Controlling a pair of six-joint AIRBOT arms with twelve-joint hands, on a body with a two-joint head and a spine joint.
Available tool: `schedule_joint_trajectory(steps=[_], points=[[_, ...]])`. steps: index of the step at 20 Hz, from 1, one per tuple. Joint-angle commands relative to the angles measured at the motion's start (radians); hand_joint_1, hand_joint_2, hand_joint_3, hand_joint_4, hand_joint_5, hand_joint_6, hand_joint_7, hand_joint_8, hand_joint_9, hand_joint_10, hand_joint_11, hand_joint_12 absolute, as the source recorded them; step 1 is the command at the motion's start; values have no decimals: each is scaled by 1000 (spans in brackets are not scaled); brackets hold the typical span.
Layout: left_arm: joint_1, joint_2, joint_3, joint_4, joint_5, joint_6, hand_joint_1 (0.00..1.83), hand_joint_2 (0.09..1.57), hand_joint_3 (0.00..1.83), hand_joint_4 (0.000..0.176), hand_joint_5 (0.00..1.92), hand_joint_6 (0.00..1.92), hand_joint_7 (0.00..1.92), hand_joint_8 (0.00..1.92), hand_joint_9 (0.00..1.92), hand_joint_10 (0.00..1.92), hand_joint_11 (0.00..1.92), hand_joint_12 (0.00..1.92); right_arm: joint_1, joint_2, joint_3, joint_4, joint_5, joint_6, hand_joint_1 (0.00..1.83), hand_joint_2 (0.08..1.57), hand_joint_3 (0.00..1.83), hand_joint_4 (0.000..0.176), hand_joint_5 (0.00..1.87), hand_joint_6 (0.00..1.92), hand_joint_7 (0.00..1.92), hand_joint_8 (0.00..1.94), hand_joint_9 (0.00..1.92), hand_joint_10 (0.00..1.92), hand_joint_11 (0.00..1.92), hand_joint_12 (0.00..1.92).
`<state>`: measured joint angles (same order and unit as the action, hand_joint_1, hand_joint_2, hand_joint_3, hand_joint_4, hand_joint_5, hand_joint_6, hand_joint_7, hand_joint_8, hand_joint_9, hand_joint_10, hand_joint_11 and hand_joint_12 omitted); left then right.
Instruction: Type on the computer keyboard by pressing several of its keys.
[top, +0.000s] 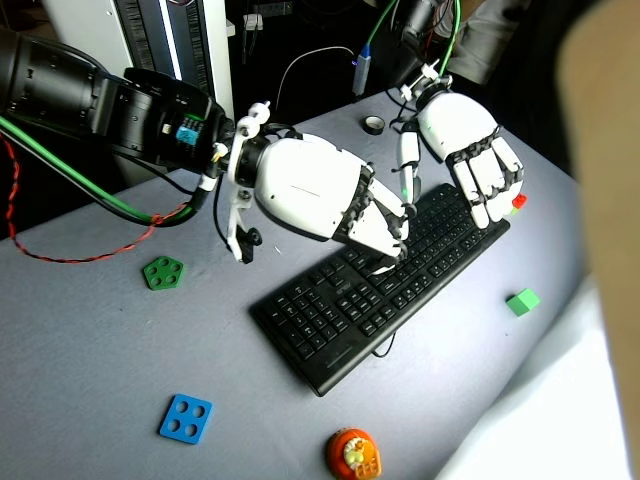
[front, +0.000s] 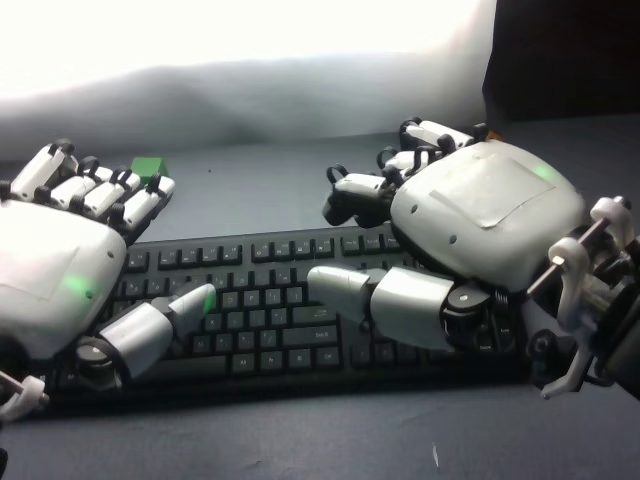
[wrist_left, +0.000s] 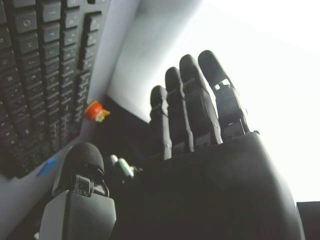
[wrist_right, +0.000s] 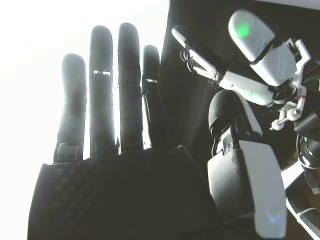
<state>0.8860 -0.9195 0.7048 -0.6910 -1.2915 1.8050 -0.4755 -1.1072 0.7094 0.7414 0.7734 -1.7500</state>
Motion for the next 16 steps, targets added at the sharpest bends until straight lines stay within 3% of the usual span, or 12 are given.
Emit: schedule_joint_trajectory(steps=[1,2,5,7,8,9,12,14,16], points=[[-10,18,0,39,-97,-5,0,1262,4,23,368,45,487,27,461,87,0,1204,18,7,-7,-48,93,3,35,1277,2,0,568,688,940,97,532,1097,122,1771],[-14,28,0,30,-97,-14,0,1273,6,4,447,69,566,48,505,104,0,1233,19,7,-7,-43,95,3,81,1269,0,0,662,683,1006,171,614,1139,191,1775],[-47,67,2,20,-65,-28,34,1288,2,0,790,168,891,105,704,216,31,1399,18,5,-7,-43,95,6,51,1279,1,0,780,966,866,1066,689,1478,405,1917],[-76,99,-5,20,-34,-37,83,1297,0,0,962,168,1076,260,792,807,314,1543,18,4,-7,-43,95,8,119,1308,7,0,856,1259,975,1309,822,1587,578,1921],[-94,112,-8,20,-22,-38,85,1314,1,0,1036,192,1003,732,827,1216,512,1669,18,4,-7,-43,95,8,192,1332,11,0,925,1414,1078,1355,944,1701,717,1921],[-114,125,-11,20,-6,-38,83,1340,3,0,941,745,981,1134,900,1472,667,1762,18,4,-7,-43,95,8,294,1349,13,0,1019,1459,1212,1421,1118,1797,949,1921],[-151,153,-17,20,26,-38,155,1432,11,0,934,1562,1047,1614,1012,1813,964,1912,17,2,-7,-43,97,9,587,1405,19,0,1103,1795,1301,1749,1290,1919,1282,1921],[-159,170,-23,20,34,-38,223,1492,13,0,929,1736,1040,1738,1059,1863,1031,1921,16,2,-7,-43,98,10,714,1409,14,0,1114,1912,1270,1862,1304,1921,1331,1921],[-168,191,-27,19,46,-44,364,1495,1,0,935,1778,1046,1758,1058,1871,1010,1921,16,2,-7,-43,100,10,646,1445,25,0,1091,1917,1281,1830,1315,1921,1332,1921]])
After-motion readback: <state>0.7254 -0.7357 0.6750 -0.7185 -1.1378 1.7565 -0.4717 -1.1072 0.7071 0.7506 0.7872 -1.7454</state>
